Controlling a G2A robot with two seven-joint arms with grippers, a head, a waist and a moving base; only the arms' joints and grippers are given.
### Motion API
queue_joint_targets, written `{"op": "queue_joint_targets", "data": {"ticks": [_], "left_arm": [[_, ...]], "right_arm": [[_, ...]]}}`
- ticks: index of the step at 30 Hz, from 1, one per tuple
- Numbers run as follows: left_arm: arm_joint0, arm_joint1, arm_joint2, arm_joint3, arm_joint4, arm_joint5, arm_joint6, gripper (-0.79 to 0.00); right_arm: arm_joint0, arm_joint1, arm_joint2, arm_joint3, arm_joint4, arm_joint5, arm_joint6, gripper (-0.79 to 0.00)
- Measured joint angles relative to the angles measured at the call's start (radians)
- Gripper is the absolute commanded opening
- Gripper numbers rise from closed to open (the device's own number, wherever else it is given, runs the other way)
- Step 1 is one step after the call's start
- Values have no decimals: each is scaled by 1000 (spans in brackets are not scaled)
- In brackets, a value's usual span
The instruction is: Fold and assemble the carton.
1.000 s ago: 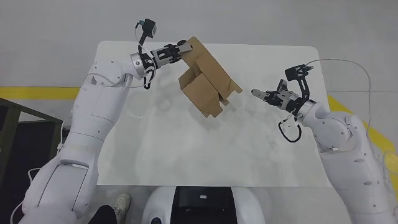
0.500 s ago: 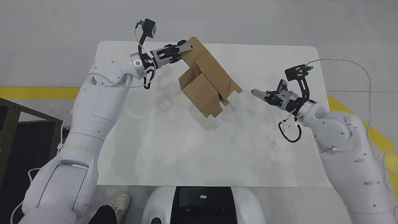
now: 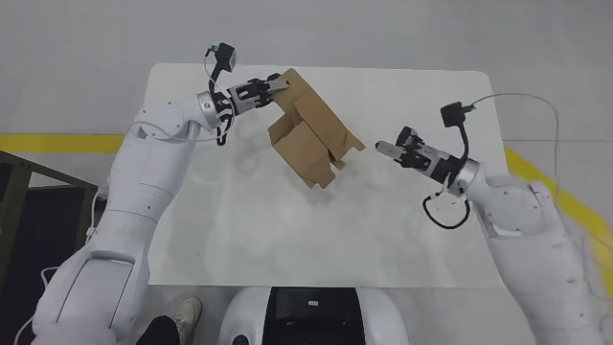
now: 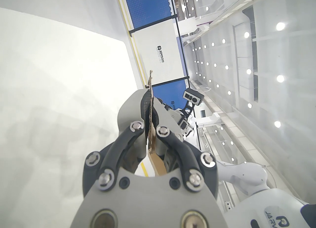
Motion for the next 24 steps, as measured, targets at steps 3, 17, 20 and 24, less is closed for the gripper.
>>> {"op": "queue_joint_targets", "data": {"ticks": [3,17,20,24], "left_arm": [[-6,-4,6,21,-46,5,-43,-785],[-33,-21,53,72,-143,12,-206,-785],[-33,-21,53,72,-143,12,-205,-785],[-33,-21,53,72,-143,12,-205,-785]], "right_arm": [[35,-9,-41,63,168,11,68,0],[159,-33,-154,239,446,88,256,0],[158,-32,-153,238,444,88,254,0],[158,-32,-153,238,444,88,254,0]]}}
